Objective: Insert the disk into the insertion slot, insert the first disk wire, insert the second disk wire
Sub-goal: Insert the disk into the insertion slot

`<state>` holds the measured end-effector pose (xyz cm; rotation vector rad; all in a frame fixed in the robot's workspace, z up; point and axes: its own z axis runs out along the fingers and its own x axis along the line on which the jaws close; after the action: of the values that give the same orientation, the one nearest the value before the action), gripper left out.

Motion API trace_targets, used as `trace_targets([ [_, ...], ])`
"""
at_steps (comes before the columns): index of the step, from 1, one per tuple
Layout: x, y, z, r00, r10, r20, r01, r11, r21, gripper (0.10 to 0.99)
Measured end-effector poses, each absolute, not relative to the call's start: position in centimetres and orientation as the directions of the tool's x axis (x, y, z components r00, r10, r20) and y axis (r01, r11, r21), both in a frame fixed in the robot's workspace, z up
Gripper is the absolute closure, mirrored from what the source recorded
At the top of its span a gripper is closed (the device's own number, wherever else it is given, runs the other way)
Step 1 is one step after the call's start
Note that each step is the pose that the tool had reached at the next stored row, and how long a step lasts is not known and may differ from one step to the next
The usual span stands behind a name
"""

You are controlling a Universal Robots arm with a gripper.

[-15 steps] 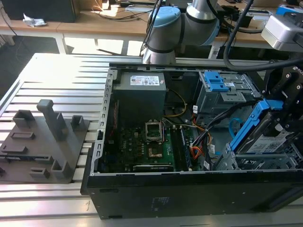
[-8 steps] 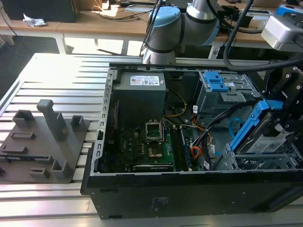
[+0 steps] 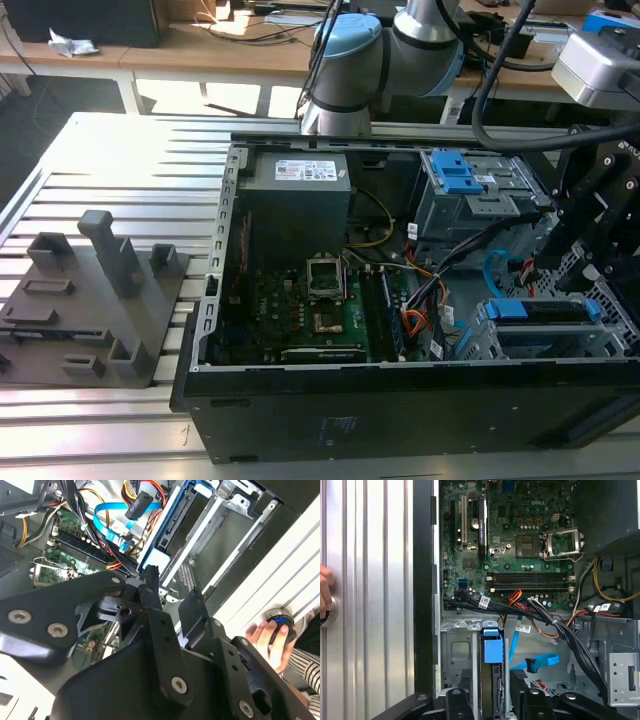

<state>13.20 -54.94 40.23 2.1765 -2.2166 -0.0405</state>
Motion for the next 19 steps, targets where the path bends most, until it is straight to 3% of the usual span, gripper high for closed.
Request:
trace_targets([
  [2, 13.20, -54.94, 40.22, -0.018, -1.000, 0.007, -0.999, 0.018, 0.043, 0.663],
  [4, 13.20, -54.94, 40.22, -0.018, -1.000, 0.006, -0.999, 0.018, 0.043, 0.792],
  [5, 13.20, -54.94, 40.21, -0.018, -1.000, 0.006, -0.999, 0.018, 0.043, 0.792],
  [6, 13.20, -54.94, 40.21, -0.018, -1.000, 0.007, -0.999, 0.018, 0.043, 0.910],
  [7, 13.20, -54.94, 40.21, -0.018, -1.000, 0.006, -0.999, 0.018, 0.043, 0.910],
  [8, 13.20, -54.94, 40.21, -0.018, -1.000, 0.006, -0.999, 0.018, 0.043, 0.973],
  [19, 13.20, -54.94, 40.18, -0.018, -1.000, 0.007, -0.999, 0.018, 0.043, 0.980],
])
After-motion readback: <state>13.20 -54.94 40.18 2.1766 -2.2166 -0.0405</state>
